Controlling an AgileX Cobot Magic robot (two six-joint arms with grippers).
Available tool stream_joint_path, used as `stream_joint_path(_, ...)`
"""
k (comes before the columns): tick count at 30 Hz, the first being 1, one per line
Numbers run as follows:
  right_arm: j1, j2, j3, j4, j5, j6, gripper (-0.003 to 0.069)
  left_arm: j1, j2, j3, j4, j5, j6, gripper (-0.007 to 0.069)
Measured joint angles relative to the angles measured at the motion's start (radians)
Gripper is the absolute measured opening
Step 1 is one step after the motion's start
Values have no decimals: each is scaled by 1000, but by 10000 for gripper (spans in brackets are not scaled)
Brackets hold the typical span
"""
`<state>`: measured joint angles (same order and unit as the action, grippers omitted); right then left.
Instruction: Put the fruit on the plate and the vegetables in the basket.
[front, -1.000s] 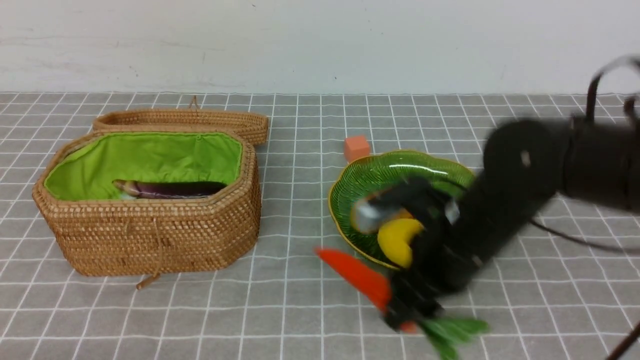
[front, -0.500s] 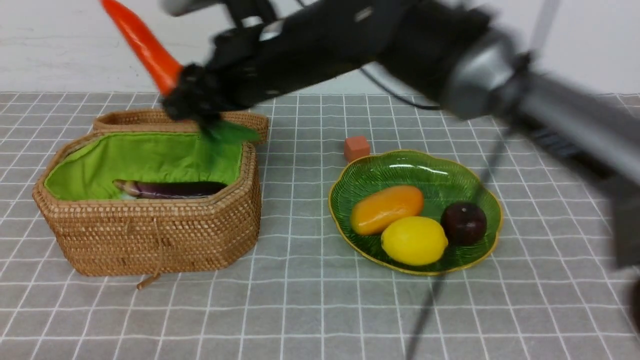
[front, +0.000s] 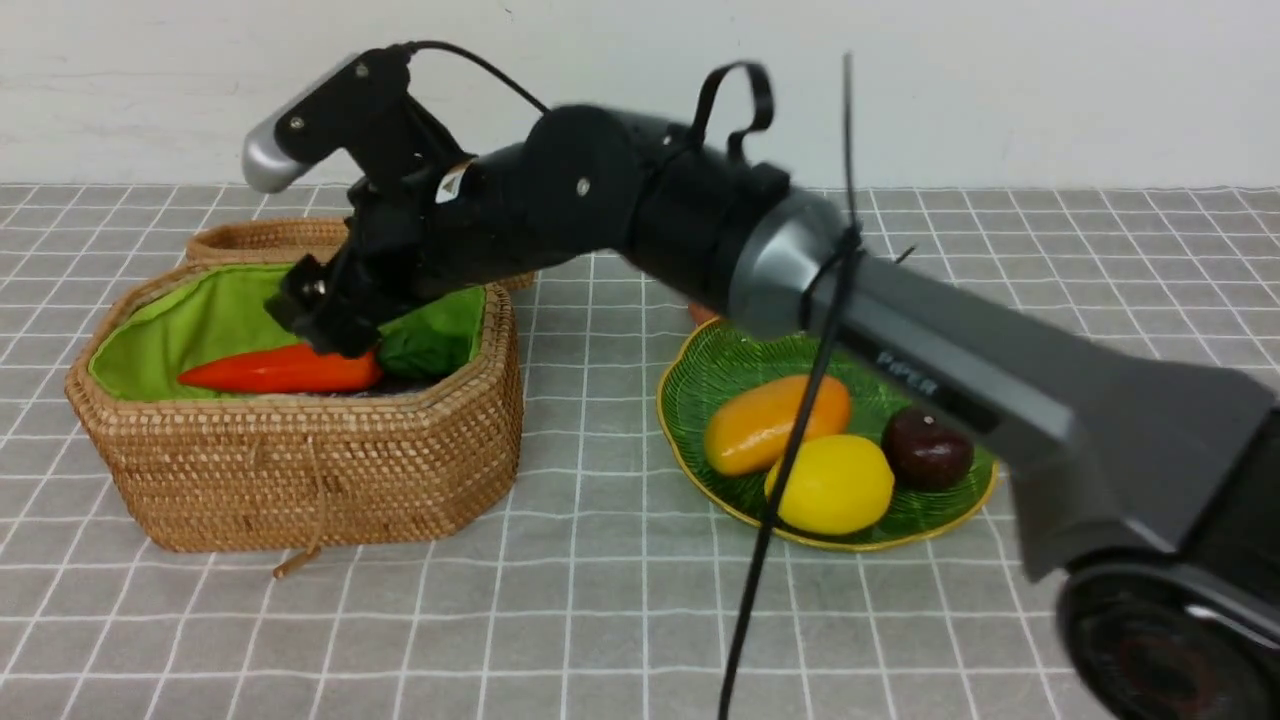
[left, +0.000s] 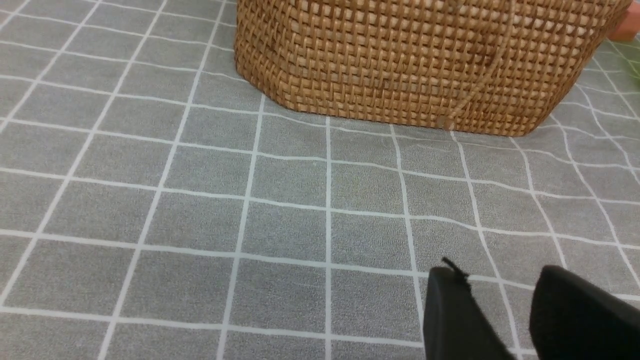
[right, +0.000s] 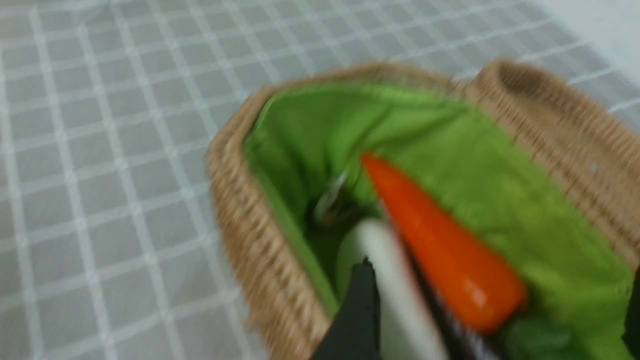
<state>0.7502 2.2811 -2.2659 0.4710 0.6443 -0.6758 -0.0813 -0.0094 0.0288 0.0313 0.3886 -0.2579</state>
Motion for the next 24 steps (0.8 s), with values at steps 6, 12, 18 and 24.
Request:
stream_joint_path(6,-9,-206,-4,-236,409,166,292,0,0,0,0,0,0,238)
stream_joint_path(12,-54,-411,54,-503,601,493,-16,0,0,0,0,0,0,238)
stream_joint_path(18,-52,-686,398,-517,603,594,-18,0,0,0,0,0,0,238)
stream_joint_path(24,-52,-957,807,-537,418,626,-18,0,0,0,0,0,0,238)
